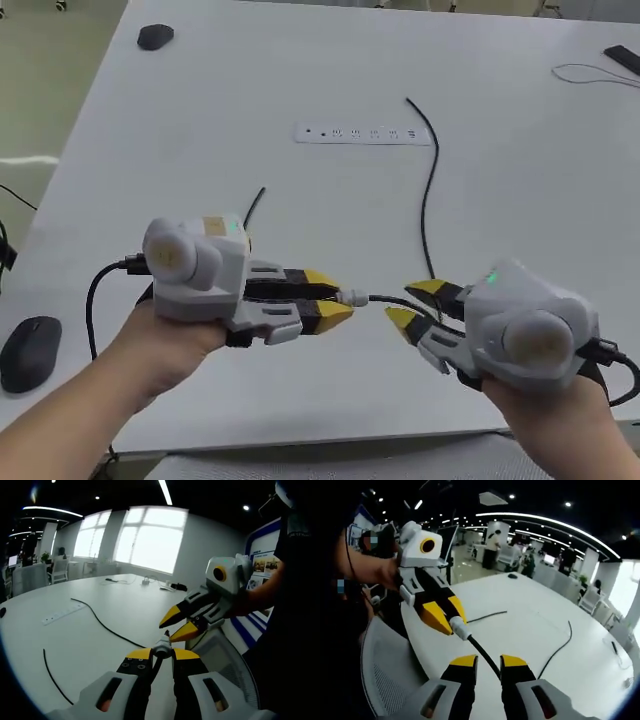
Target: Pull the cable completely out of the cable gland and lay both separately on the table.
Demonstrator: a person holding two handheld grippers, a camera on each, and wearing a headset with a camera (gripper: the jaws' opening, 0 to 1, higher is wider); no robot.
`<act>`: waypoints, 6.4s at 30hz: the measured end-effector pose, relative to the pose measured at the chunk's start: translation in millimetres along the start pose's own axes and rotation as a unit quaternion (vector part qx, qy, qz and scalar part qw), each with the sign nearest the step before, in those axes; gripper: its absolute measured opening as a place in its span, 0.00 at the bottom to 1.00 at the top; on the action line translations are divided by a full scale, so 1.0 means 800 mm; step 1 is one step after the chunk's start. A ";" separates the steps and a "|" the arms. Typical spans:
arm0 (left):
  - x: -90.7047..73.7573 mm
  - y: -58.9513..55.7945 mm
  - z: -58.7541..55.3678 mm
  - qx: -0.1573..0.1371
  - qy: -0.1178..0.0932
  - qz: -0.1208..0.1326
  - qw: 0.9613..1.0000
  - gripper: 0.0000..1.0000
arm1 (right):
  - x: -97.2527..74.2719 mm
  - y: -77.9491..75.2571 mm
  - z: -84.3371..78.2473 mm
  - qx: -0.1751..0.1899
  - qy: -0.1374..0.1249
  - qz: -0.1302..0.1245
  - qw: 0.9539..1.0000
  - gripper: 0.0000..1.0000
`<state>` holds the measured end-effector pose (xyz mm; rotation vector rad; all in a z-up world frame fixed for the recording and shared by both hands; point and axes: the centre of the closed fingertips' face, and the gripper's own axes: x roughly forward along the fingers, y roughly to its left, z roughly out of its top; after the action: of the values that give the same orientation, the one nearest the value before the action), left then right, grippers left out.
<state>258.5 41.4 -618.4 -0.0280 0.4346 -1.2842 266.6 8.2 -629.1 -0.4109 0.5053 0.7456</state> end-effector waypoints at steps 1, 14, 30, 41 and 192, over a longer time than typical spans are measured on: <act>0.000 0.000 -0.001 0.000 0.000 -0.001 1.000 0.15 | 0.001 0.002 0.003 -0.018 0.000 0.000 1.000 0.13; -0.002 0.004 -0.005 0.002 0.007 -0.004 1.000 0.15 | 0.014 0.013 0.009 -0.064 0.012 0.003 0.998 0.05; 0.001 0.004 -0.006 0.000 0.005 -0.003 1.000 0.15 | 0.016 0.010 0.002 0.008 0.010 0.007 1.000 0.02; 0.002 0.006 -0.008 -0.002 0.009 -0.002 1.000 0.15 | 0.019 0.008 -0.007 0.043 0.011 0.007 0.999 0.02; 0.009 -0.001 -0.012 -0.007 0.017 0.014 1.000 0.15 | 0.014 -0.040 -0.098 0.170 0.075 -0.028 0.982 0.00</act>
<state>256.5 36.2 -628.9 -0.0109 0.4714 -1.2563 274.1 -48.2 -693.2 -0.1611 0.7470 0.5626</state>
